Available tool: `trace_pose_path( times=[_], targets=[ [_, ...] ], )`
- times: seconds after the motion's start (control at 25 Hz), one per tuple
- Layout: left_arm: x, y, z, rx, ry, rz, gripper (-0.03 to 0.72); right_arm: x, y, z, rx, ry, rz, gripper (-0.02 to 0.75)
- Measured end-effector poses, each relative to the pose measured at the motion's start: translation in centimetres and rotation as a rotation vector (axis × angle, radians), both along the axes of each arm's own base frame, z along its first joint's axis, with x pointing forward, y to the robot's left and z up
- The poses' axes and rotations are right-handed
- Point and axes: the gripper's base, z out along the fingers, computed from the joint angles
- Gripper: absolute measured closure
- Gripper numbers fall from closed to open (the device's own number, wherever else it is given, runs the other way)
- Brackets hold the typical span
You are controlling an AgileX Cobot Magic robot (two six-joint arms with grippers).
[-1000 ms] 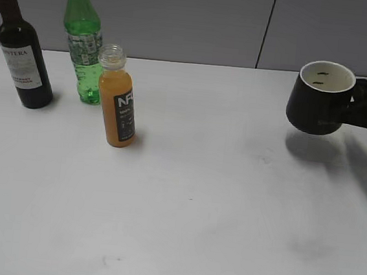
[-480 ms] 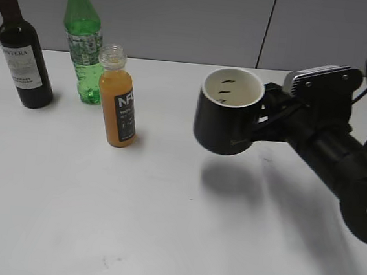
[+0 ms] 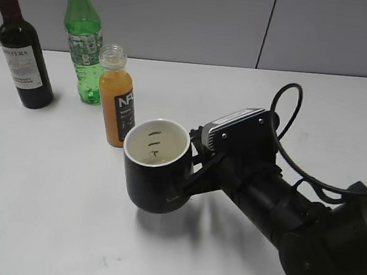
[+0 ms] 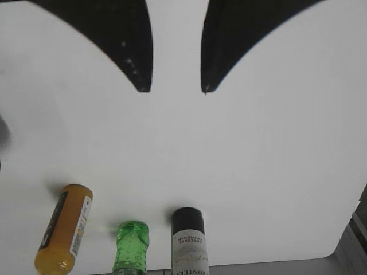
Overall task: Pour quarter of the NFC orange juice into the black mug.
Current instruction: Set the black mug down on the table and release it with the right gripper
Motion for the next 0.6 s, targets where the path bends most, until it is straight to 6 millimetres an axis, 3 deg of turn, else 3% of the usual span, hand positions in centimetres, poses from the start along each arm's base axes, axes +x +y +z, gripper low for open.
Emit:
trace_pose_path(
  times=[0.28,0.6],
  targets=[
    [0.0,0.0,0.0,0.000,0.000,0.000,0.456,0.2,0.3,-3.4,-0.070,0.072,-0.011,0.710],
    [0.0,0.0,0.0,0.000,0.000,0.000,0.456,0.3,0.4,-4.3,-0.069,0.089,-0.008,0.710]
  ],
)
